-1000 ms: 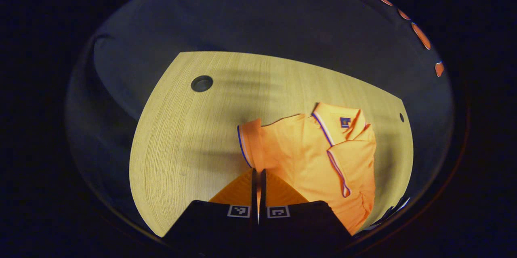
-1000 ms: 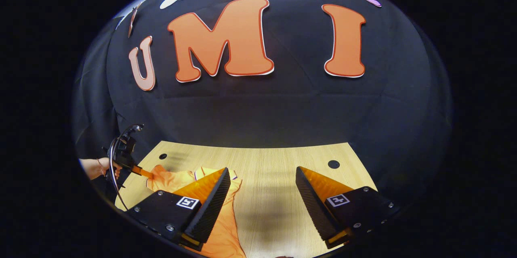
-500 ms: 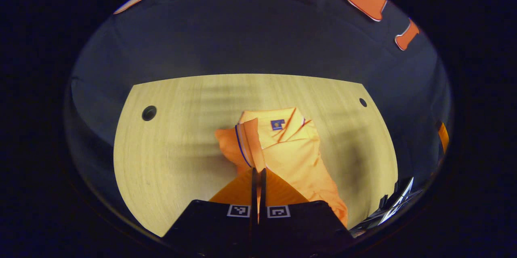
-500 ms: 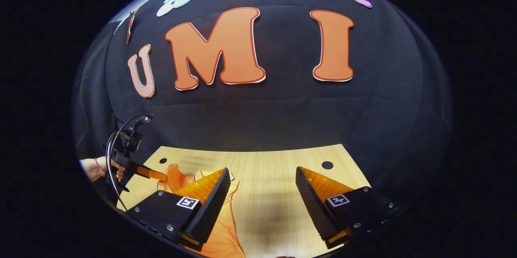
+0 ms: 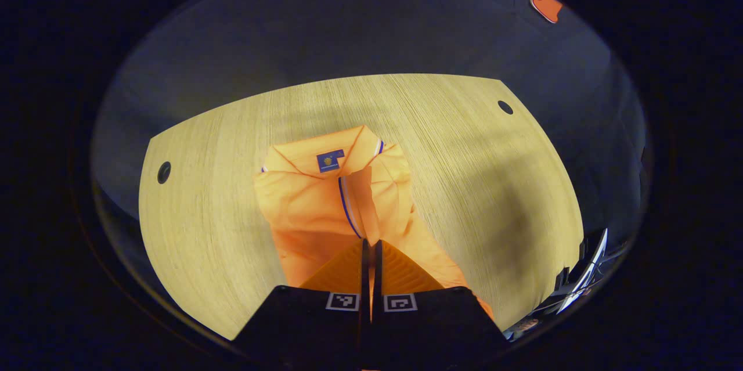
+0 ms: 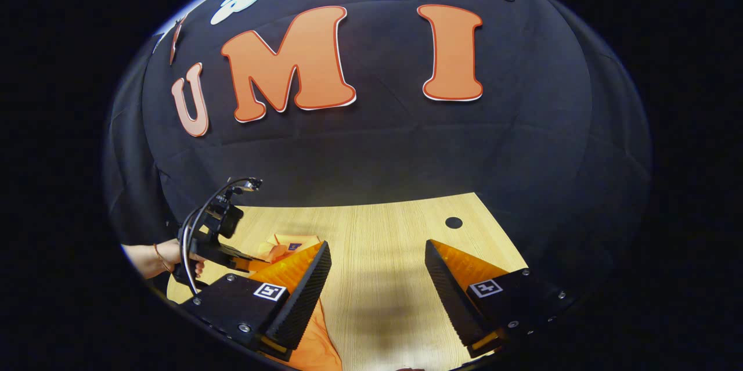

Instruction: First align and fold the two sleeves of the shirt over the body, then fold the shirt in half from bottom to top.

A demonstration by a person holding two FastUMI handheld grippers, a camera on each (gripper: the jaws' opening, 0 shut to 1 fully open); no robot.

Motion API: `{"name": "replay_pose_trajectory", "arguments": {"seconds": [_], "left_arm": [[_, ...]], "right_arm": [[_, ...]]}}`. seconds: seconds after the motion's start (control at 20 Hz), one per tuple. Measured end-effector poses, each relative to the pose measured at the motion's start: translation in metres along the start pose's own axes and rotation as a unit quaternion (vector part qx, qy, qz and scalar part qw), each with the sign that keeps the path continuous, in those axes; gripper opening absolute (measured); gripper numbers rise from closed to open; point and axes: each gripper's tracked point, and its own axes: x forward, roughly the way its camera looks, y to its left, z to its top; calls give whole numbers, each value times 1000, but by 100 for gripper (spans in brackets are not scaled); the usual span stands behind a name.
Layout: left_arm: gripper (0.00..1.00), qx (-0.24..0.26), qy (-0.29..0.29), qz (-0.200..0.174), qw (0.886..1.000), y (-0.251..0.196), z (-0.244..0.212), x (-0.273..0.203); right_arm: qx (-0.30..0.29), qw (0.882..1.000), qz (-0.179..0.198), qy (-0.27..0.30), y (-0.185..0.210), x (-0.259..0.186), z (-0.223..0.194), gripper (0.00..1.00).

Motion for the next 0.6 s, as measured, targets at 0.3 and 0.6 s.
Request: {"name": "replay_pose_trajectory", "arguments": {"seconds": [0.3, 0.6], "left_arm": [[24, -29, 7, -15, 999, -17, -5, 7], [99, -49, -32, 14, 998, 17, -5, -22]], "right_arm": [[2, 1000, -1, 11, 0, 4, -9, 99], [3, 999, 19, 26, 27, 12, -16, 99]]}}
